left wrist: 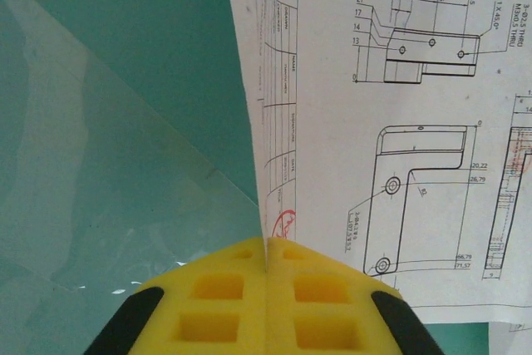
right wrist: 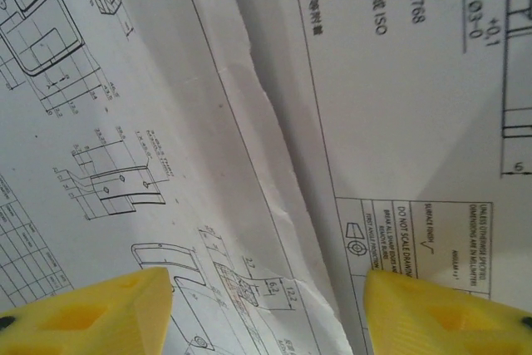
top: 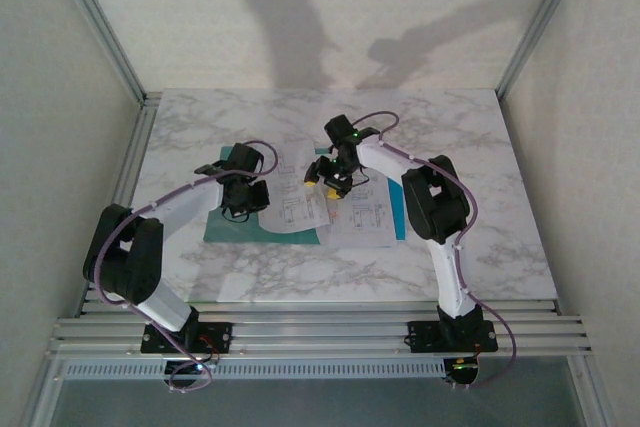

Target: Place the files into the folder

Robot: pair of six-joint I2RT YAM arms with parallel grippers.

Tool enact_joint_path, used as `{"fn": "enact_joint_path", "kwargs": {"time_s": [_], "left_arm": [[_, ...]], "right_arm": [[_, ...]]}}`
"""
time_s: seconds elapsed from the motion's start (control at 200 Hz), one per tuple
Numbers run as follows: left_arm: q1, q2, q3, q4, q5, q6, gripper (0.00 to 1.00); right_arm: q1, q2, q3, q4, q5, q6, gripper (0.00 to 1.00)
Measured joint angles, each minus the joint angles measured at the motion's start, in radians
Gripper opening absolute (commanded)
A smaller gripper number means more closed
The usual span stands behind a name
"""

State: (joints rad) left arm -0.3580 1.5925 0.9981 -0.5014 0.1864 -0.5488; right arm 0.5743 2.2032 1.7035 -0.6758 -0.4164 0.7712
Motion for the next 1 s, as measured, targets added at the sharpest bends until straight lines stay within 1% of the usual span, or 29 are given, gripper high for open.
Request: {"fn": "enact_joint_path", "kwargs": {"time_s": [0.335,0.491,0.746,1.001], "left_arm": [[0.0,0.0,-0.016,0.011,0.0,-0.001,0.0],[0.0,0.0,-0.025,0.018,0.0,-0.001,0.0],[0.0,0.0,-0.037,0.026,0.0,-0.001,0.0],[0.0,0.0,-0.037,0.029,0.0,-0.001,0.0]], "right_arm": [[0.009,0.0,-0.011,0.008,-0.032,0.003,0.63],[0.009,-0.014,-0.034,0.027,-0.063,0.018,0.61],[0.013,-0.09,-0.124,0.121,-0.154,0.088,0.55],[0.026,-0.113,-0.167,0.156,-0.171,0.097,0.48]]}}
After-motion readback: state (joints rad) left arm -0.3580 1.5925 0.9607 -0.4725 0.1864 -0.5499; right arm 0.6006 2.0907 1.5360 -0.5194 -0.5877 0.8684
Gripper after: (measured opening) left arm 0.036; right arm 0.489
